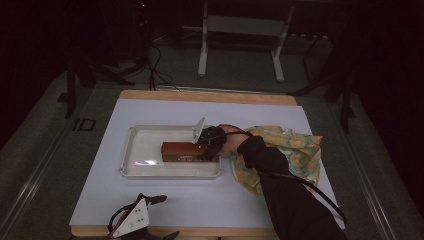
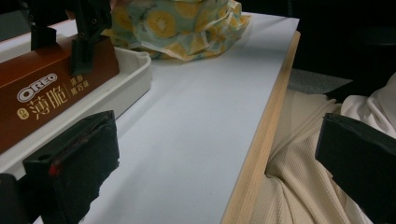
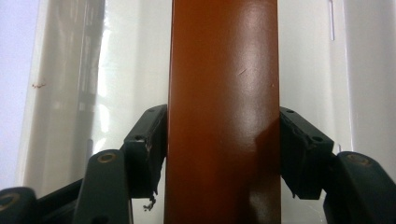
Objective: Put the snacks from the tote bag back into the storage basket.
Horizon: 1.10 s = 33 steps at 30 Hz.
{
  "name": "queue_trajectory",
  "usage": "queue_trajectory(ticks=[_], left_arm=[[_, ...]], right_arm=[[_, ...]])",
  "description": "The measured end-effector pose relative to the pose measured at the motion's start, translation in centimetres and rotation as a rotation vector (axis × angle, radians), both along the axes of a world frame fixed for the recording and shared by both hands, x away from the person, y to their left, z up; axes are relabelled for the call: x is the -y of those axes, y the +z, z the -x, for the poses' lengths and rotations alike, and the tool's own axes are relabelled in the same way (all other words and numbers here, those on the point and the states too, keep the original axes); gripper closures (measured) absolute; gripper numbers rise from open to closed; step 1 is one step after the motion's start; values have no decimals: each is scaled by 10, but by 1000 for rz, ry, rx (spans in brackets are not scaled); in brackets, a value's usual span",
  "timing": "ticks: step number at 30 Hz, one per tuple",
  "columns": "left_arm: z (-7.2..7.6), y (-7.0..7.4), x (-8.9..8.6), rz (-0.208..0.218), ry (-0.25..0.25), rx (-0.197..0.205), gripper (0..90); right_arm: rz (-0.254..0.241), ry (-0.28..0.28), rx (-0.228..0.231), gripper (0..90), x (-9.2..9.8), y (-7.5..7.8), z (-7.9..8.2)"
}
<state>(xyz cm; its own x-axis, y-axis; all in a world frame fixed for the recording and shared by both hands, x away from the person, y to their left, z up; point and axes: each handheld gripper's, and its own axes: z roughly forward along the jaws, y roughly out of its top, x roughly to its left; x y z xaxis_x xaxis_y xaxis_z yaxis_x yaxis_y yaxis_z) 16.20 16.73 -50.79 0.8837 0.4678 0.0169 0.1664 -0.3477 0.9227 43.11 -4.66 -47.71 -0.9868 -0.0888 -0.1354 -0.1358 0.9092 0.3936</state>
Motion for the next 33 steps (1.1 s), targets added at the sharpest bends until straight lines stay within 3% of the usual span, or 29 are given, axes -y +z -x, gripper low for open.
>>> queue_trajectory(ticks=[9, 21, 33], left_arm=[[0, 0, 0, -1, 1, 0, 0], [0, 0, 0, -6, 1, -1, 0], [-1, 0, 1, -8, 0, -4, 0]], right_arm=[[31, -9, -9, 343, 0, 4, -1], [-27, -38, 10, 333, 9, 33, 3], [-58, -134, 42, 259, 27, 58, 9]])
